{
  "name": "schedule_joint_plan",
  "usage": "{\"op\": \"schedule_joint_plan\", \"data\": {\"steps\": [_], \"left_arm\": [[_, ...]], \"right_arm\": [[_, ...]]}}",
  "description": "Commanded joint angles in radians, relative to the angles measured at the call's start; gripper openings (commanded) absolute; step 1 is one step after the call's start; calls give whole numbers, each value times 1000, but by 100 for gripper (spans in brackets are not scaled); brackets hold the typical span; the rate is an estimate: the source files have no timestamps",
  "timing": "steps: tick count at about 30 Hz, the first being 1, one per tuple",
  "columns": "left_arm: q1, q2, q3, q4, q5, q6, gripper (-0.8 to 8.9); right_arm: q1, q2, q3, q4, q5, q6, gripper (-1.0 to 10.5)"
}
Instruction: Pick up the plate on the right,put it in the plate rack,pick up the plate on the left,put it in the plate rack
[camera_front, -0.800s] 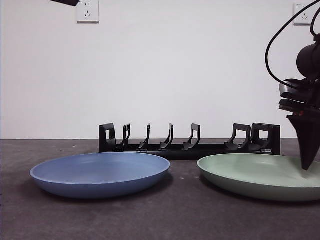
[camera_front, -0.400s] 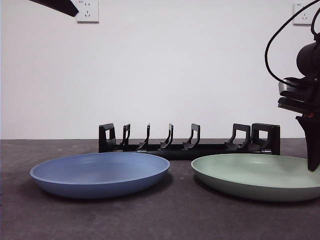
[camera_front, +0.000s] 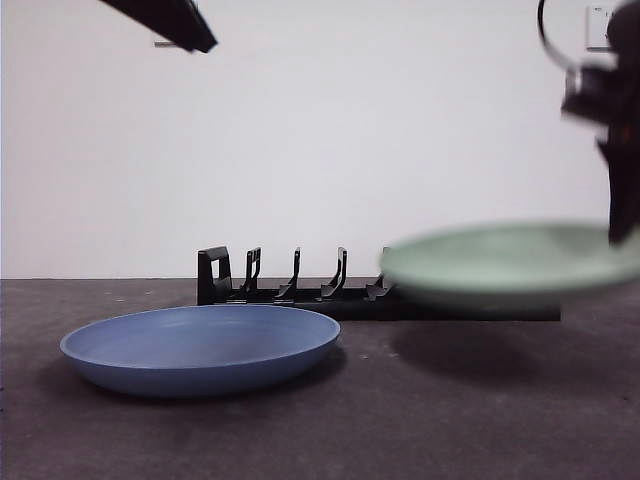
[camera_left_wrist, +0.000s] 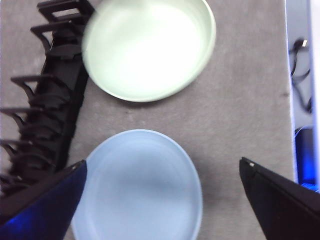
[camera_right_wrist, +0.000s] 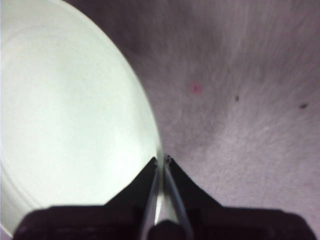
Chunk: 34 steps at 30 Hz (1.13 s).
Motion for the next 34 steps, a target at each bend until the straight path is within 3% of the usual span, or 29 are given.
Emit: {"op": "schedule_joint_plan", "data": {"steps": [1, 7, 12, 20, 26, 34], "left_arm": [[-46, 16, 0, 34, -52, 91, 711], [-141, 46, 0, 112, -205, 235, 711], [-193, 65, 0, 209, -311, 349, 711], [-225, 109, 0, 330, -367, 515, 711], [-251, 140, 0, 334, -366, 528, 707], [-264, 159, 0, 332, -367, 528, 337]], "right_arm": [[0, -47, 55, -50, -24, 3, -17], [2, -100, 198, -202, -41, -5, -17], [3, -105, 290, -304, -113, -16, -17], [89, -119, 312, -332, -124, -14, -17], [158, -119, 312, -313, -124, 8, -16], [179, -119, 312, -312, -128, 8, -16]]}}
